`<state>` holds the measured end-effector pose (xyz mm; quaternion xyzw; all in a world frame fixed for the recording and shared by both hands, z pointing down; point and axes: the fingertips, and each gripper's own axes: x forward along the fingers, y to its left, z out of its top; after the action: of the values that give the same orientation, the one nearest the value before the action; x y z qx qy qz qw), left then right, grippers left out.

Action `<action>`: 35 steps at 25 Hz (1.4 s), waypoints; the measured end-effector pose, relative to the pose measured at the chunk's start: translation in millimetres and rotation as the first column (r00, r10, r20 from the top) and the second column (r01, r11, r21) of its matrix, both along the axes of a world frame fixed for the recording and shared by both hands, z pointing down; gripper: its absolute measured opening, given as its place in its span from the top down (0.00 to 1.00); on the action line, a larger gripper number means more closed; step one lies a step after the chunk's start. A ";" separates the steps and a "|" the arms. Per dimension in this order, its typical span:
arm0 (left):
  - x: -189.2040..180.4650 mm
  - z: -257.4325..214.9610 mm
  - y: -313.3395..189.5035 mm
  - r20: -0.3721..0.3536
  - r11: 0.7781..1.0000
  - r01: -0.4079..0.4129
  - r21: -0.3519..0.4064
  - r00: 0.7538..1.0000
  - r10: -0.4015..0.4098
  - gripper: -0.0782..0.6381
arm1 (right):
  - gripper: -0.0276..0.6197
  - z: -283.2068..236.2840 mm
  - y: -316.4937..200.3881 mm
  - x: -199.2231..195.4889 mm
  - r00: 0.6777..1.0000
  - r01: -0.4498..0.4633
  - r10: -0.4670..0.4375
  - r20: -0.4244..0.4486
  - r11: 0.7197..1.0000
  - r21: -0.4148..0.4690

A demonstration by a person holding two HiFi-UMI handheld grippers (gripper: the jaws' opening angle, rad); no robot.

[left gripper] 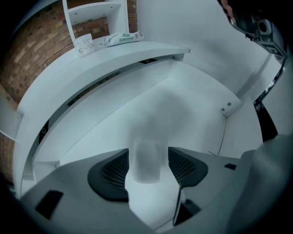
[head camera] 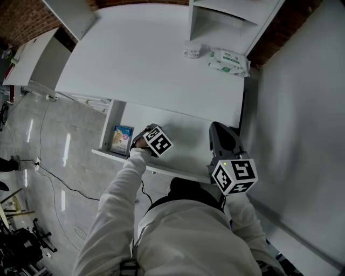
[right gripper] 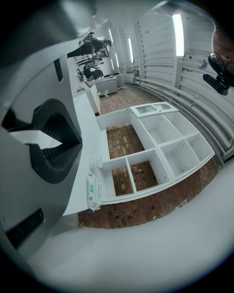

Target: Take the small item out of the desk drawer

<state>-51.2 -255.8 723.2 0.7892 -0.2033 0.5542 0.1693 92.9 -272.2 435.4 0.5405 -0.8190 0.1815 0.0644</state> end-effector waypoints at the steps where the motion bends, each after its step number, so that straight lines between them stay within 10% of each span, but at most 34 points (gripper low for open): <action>1: 0.2 3.1 0.7 0.006 1.000 -0.002 -0.006 1.000 0.002 0.51 | 0.91 1.2 -0.4 0.9 1.000 -0.001 0.001 0.000 1.000 -0.003; 22: 7.0 27.2 9.2 0.048 0.996 -0.010 -0.086 0.999 0.014 0.59 | 0.91 12.4 -5.4 16.3 1.000 -0.009 0.009 0.001 0.999 -0.034; 35: 13.8 -13.8 3.8 -0.028 0.999 0.028 0.036 0.999 -0.027 0.62 | 0.91 7.7 -0.3 4.6 1.000 0.027 -0.027 0.015 0.999 -0.022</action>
<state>-37.4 -252.1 709.4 0.7969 -0.2220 0.5370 0.1652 97.5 -272.5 443.1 0.5274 -0.8245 0.1937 0.0669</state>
